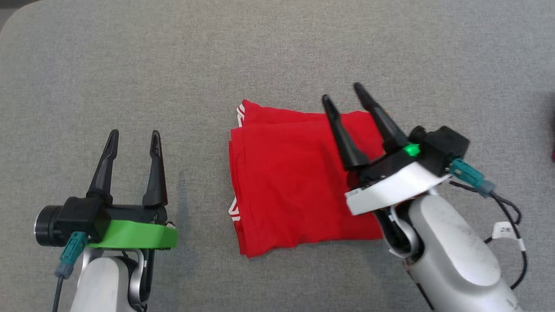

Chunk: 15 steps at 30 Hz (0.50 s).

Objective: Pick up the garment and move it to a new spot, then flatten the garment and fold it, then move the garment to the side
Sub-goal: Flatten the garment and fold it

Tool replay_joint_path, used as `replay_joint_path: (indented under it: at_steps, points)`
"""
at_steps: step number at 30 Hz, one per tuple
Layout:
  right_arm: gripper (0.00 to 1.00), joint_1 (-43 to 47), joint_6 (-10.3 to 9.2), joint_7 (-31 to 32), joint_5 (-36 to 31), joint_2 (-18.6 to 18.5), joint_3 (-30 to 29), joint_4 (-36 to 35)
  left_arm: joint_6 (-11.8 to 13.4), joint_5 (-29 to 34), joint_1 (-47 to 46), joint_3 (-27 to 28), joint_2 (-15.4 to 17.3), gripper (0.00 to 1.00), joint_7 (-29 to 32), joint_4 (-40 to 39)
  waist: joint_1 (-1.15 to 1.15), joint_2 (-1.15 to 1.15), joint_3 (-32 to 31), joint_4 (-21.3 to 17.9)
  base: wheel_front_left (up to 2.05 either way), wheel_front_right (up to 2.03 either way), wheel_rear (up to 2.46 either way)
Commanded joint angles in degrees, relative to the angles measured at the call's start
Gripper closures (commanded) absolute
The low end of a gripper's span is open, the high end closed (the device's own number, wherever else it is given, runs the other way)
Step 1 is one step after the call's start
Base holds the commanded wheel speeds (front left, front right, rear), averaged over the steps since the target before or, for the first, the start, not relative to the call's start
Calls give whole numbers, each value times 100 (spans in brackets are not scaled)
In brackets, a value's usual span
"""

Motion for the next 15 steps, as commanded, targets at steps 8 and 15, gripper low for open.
replay_joint_path:
  at_steps: [8,15]
  points:
    - [0,916,-2,21,-748,-574,-1763,-258,70,1,117,209,60,0,-13,-4,0,0,-191,-173,0,0,0]
    - [0,1440,-3,180,-982,-715,-2495,-200,83,-33,297,306,135,0,-13,-36,0,0,-450,-250,0,0,0]
